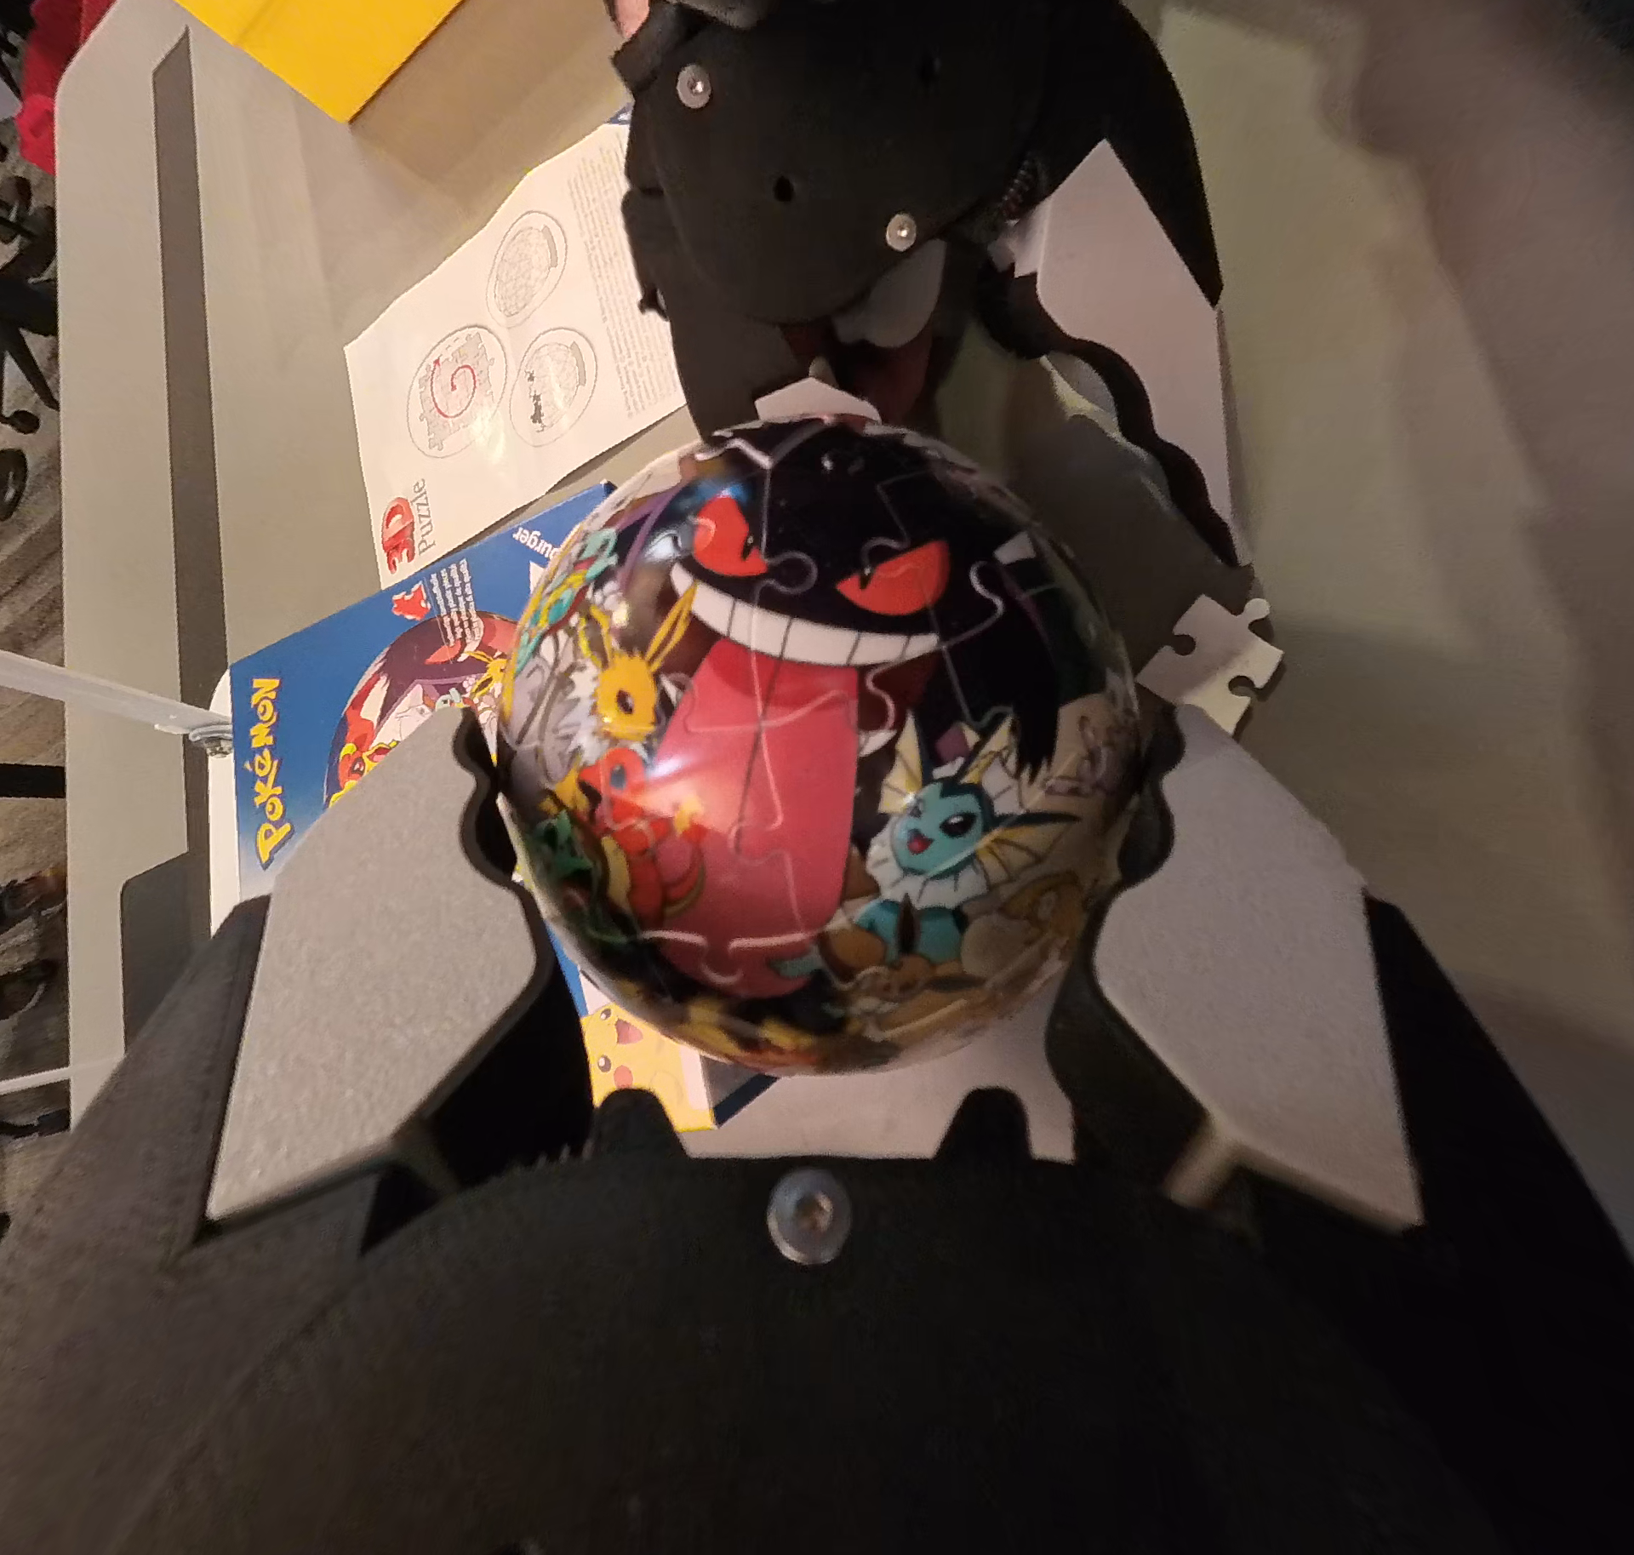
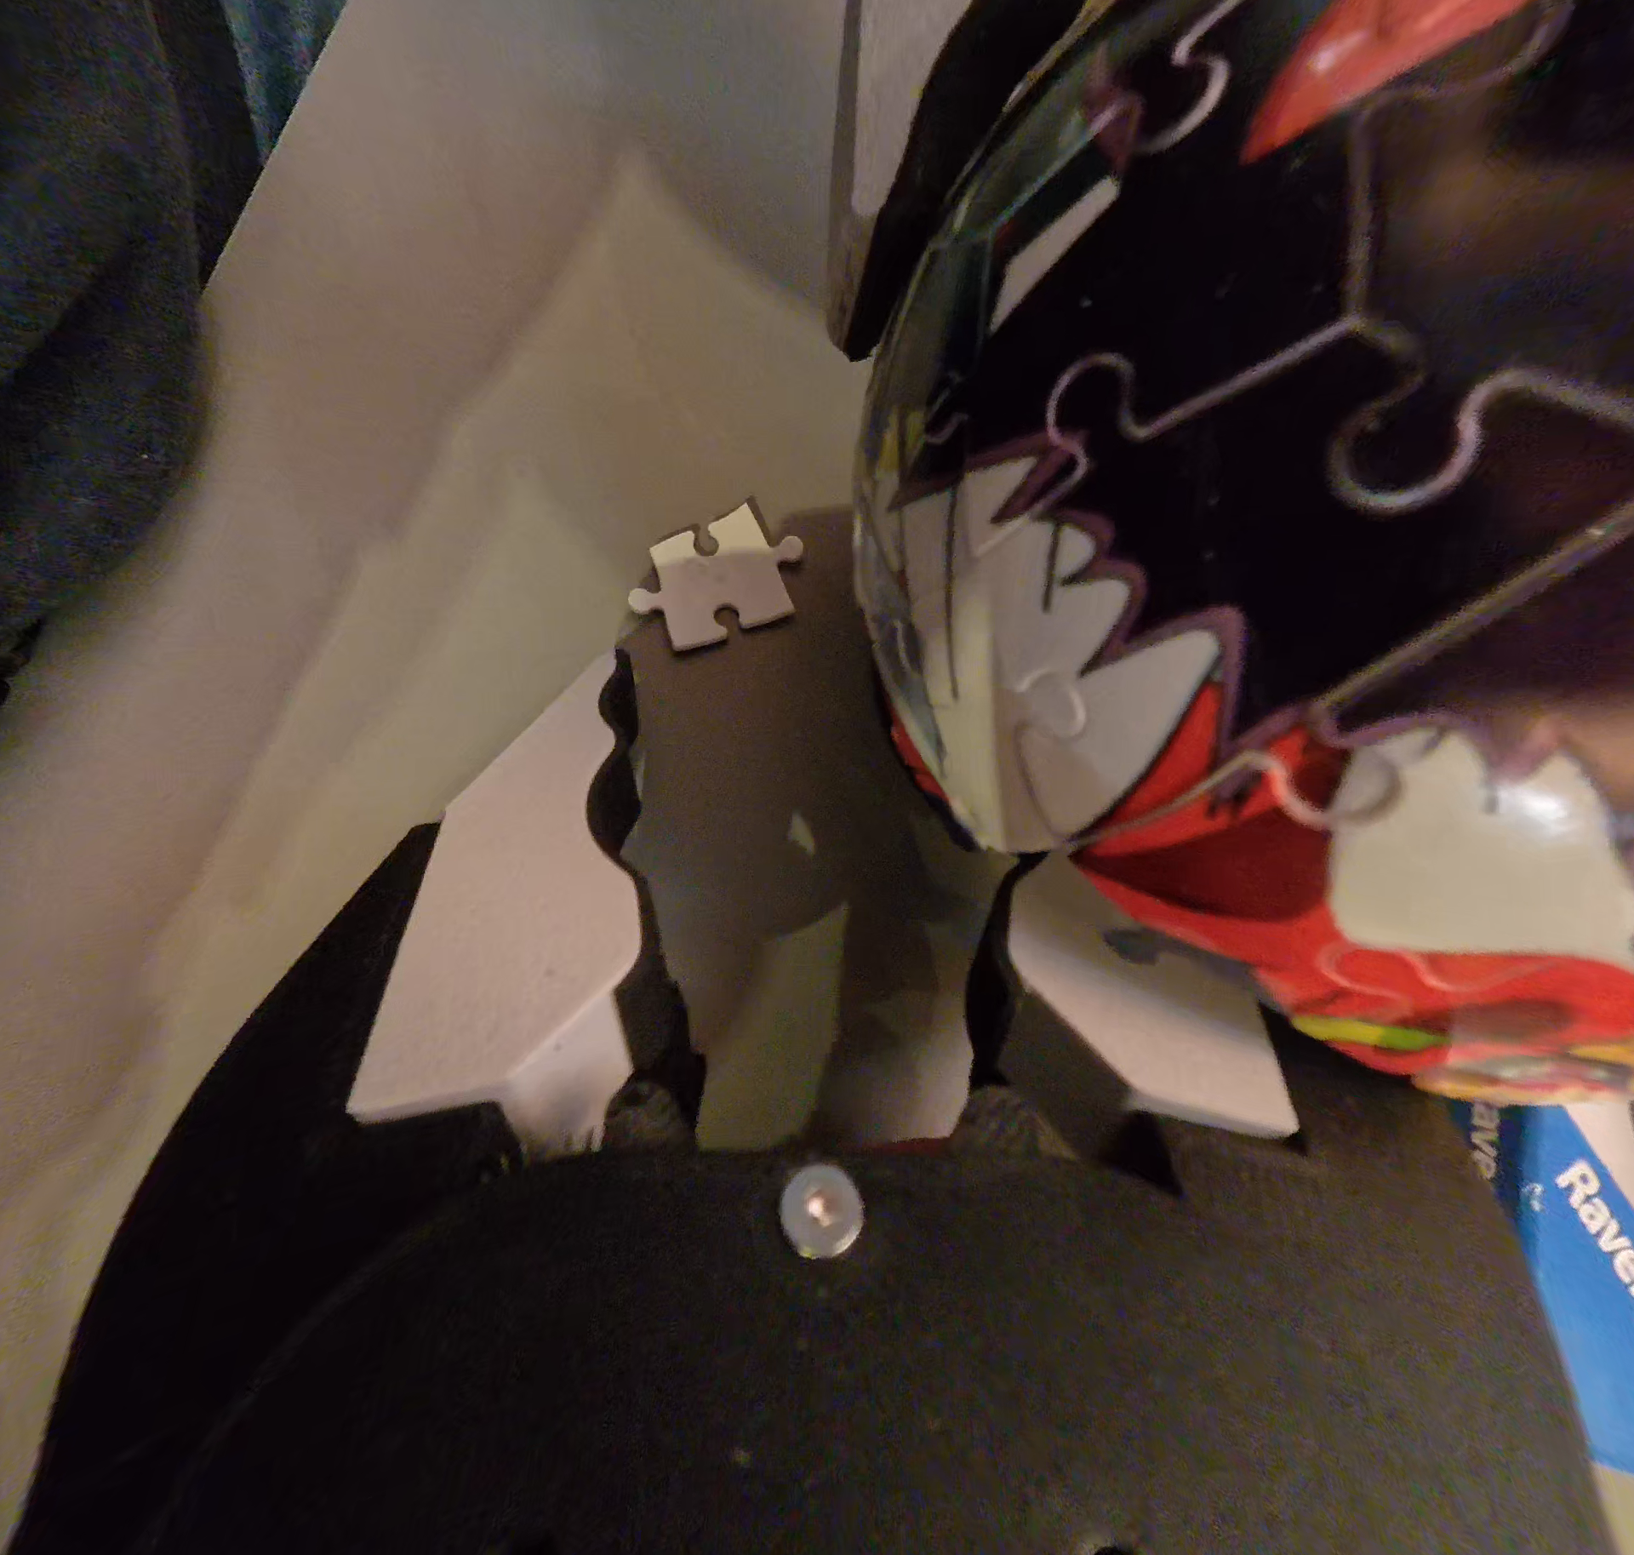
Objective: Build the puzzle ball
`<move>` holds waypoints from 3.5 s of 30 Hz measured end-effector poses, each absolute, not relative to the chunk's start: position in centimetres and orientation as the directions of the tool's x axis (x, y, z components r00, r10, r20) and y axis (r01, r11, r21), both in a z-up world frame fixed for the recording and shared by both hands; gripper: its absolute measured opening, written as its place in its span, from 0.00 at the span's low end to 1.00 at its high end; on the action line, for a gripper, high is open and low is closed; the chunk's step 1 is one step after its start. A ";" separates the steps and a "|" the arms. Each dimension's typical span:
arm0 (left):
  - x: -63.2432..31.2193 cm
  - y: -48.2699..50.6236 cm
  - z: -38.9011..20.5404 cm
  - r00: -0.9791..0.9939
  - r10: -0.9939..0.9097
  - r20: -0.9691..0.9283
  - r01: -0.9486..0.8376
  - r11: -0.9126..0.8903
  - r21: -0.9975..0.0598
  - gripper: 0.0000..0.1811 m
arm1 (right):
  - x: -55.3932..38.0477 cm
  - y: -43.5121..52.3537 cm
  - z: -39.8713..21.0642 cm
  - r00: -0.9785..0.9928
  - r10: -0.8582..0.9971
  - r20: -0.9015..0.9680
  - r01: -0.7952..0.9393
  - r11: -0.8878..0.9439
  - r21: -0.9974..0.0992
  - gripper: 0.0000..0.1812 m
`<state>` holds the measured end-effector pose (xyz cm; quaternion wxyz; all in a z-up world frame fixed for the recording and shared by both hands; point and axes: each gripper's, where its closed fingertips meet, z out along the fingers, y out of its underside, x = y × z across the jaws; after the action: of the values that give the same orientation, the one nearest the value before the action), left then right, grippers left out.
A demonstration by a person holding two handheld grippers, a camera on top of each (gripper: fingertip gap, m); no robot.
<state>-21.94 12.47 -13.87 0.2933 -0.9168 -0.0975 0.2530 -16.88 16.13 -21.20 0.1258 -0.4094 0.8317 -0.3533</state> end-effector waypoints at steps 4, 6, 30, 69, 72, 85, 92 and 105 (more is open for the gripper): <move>-21.9 12.5 -13.9 0.857 0.325 -0.400 0.033 -0.809 -0.587 0.74 | -16.1 15.9 -21.3 -0.662 -0.749 0.042 -0.537 0.435 -0.723 0.56; -21.9 12.5 -13.9 0.858 0.325 -0.398 0.037 -0.812 -0.583 0.74 | -16.6 15.8 -21.2 -0.659 -0.750 0.056 -0.547 0.427 -0.719 0.50; -22.0 12.2 -14.2 0.855 0.346 -0.385 0.063 -0.808 -0.586 0.74 | -18.4 17.2 -20.1 -0.655 -0.740 0.150 -0.558 0.340 -0.757 0.35; -21.9 11.8 -14.3 0.870 0.343 -0.353 0.082 -0.808 -0.583 0.74 | -20.1 15.7 -19.1 -0.572 -0.656 0.493 -0.713 0.101 -0.694 0.04; -21.9 11.8 -14.3 0.875 0.337 -0.348 0.080 -0.809 -0.582 0.74 | -20.1 15.5 -19.2 -0.537 -0.657 0.530 -0.746 0.075 -0.662 0.03; -21.9 11.9 -14.3 0.887 0.325 -0.329 0.076 -0.804 -0.590 0.74 | -19.5 14.9 -19.5 -0.384 -0.650 0.656 -0.845 -0.038 -0.533 0.03; -21.9 11.9 -14.3 0.887 0.328 -0.324 0.077 -0.798 -0.598 0.74 | -19.2 14.7 -19.6 -0.362 -0.638 0.679 -0.856 -0.062 -0.513 0.02; -21.9 12.0 -14.3 0.892 0.323 -0.317 0.077 -0.797 -0.599 0.74 | -18.9 14.9 -19.8 -0.306 -0.664 0.683 -0.876 -0.085 -0.475 0.04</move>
<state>-21.88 11.98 -14.28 0.2993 -0.9254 -0.1081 0.2060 -18.88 14.91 -19.77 -0.1160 -0.5776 0.6663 -0.4571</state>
